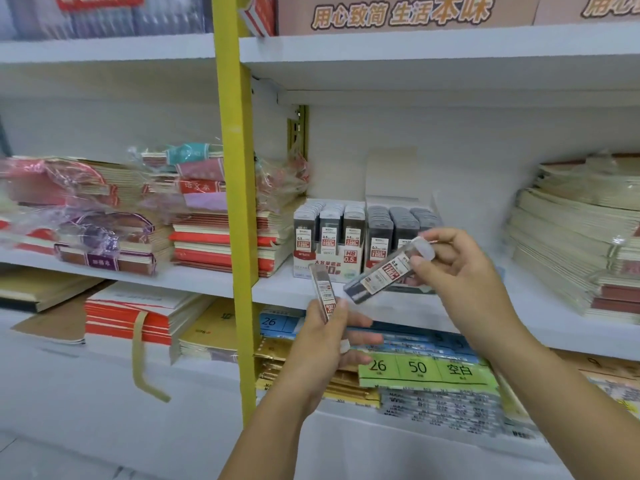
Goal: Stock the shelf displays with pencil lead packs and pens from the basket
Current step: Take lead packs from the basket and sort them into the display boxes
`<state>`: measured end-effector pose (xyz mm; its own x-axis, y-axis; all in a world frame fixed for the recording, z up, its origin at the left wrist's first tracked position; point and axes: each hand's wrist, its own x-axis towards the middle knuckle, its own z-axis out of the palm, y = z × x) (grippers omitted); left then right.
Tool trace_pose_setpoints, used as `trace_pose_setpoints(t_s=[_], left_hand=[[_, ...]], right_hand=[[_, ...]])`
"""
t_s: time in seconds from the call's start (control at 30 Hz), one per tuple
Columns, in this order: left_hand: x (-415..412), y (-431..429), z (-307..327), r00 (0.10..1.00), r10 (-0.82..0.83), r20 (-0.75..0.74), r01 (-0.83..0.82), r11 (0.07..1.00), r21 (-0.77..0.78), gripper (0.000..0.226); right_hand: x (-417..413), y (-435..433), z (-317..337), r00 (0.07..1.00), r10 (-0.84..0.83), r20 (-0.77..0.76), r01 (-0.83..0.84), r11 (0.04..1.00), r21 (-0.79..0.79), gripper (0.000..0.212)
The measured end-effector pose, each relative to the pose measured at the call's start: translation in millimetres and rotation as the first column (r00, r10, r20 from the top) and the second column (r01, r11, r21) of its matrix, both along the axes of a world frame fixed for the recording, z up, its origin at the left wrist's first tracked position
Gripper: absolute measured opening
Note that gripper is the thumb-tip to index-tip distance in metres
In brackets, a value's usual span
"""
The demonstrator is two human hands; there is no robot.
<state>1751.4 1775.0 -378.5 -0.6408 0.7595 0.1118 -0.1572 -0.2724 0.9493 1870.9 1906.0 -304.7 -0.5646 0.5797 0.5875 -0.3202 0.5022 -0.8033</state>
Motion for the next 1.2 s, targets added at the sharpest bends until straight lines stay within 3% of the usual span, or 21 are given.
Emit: trace_pose_setpoints(t_s=[0.13,0.3,0.37,0.47,0.5,0.63,0.73,0.8,0.87,0.93,1.03,1.13,1.2], left_hand=[[-29,-12,0,0.975,0.214,-0.065,-0.214,0.977,0.017,0.014],[-55,-18,-3,0.941,0.323,-0.099,-0.317,0.946,0.075,0.010],[-60,-18,-5,0.934,0.335,-0.124,-0.325,0.941,0.095,0.010],[-66,-18,-7,0.929,0.344,-0.139,-0.332,0.938,0.103,0.009],[-67,-18,-7,0.929,0.339,-0.146,-0.328,0.940,0.100,0.008],[-68,-20,-5,0.944,0.297,-0.145,-0.285,0.954,0.097,0.008],[-65,-25,-2,0.950,0.272,-0.156,-0.260,0.961,0.093,0.010],[-62,-28,-1,0.952,0.248,-0.176,-0.238,0.968,0.080,0.012],[-57,-31,1,0.954,0.212,-0.213,-0.204,0.977,0.062,0.014],[-52,-33,3,0.951,0.164,-0.262,-0.156,0.987,0.049,0.014],[-41,-35,5,0.942,0.095,-0.322,-0.102,0.995,-0.007,0.013],[-32,-37,4,0.953,0.072,-0.293,-0.096,0.993,-0.070,0.027],[-30,-40,4,0.983,0.051,-0.177,-0.059,0.997,-0.043,0.032]], right_hand=[[-39,-3,48,0.991,-0.134,0.003,0.126,0.936,0.329,0.026],[-92,-2,79,0.929,-0.360,0.083,0.206,0.691,0.693,0.017],[-111,3,81,0.887,-0.417,0.200,0.158,0.680,0.716,0.015],[-130,11,78,0.835,-0.391,0.386,0.065,0.767,0.638,0.016],[-135,13,76,0.817,-0.409,0.406,0.051,0.753,0.656,0.016],[-143,19,71,0.741,-0.624,0.249,0.094,0.463,0.881,0.020],[-138,18,69,0.707,-0.687,0.170,0.104,0.338,0.935,0.029],[-126,8,61,0.775,-0.617,0.137,0.147,0.386,0.911,0.031],[-108,-8,47,0.884,-0.418,0.208,0.107,0.615,0.781,0.030],[-90,-26,28,0.926,-0.162,0.340,-0.073,0.808,0.585,0.034],[-68,-36,0,0.901,0.018,0.434,-0.204,0.900,0.385,0.034],[-50,-33,-19,0.955,0.044,0.294,-0.093,0.983,0.157,0.025],[-37,-29,-29,0.978,0.050,0.201,-0.043,0.998,-0.035,0.016]])
